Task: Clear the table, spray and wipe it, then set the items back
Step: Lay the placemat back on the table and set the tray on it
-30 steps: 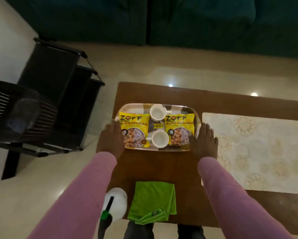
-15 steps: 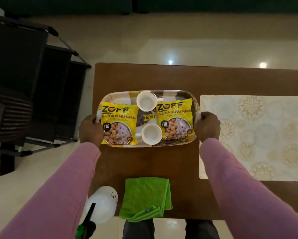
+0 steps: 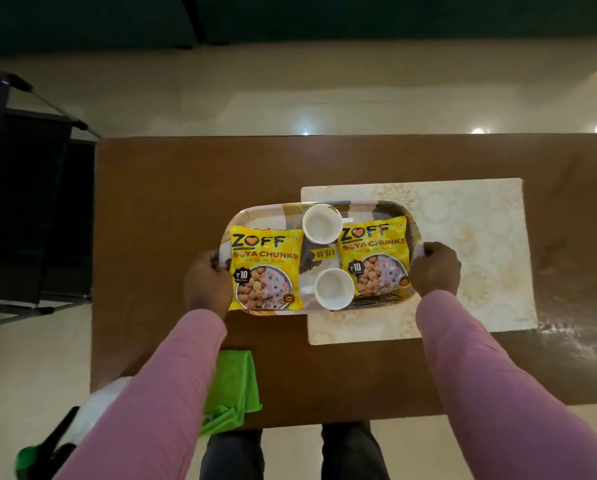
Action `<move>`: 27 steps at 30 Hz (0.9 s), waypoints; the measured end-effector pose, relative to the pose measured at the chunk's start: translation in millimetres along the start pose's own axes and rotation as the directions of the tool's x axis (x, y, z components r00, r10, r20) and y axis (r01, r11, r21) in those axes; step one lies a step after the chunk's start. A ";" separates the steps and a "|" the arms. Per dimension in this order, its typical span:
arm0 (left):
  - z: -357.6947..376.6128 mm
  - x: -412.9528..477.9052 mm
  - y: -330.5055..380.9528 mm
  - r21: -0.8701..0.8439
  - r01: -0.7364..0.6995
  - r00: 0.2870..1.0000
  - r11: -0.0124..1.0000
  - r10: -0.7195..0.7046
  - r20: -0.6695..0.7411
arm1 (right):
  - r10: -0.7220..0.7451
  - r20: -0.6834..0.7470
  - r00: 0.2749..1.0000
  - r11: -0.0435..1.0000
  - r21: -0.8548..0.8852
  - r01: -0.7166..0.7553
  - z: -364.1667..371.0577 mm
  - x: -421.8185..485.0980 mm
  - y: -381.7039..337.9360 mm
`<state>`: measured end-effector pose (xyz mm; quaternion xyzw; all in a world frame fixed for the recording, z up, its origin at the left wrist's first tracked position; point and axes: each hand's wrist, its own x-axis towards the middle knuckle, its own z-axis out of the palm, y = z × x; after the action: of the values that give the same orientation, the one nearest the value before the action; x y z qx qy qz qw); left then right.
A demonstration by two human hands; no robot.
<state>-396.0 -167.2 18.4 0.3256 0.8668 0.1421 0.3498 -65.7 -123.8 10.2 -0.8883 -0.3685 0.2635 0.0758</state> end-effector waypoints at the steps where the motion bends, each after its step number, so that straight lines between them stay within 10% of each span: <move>1: 12.5 -8.7 8.5 -0.003 -0.002 1.000 1.000 0.002 0.016 | 0.008 -0.011 1.000 1.000 -0.004 -0.008 -10.5 8.3 11.2; 27: 138.3 -72.5 94.4 0.030 0.009 0.987 0.999 -0.014 0.157 | 0.078 -0.052 0.996 0.997 0.012 -0.077 -79.2 118.8 106.1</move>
<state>-216.0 -142.2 1.5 0.3360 0.8403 0.1011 0.4132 111.0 -112.6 -6.4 -0.9082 -0.3303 0.2446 0.0796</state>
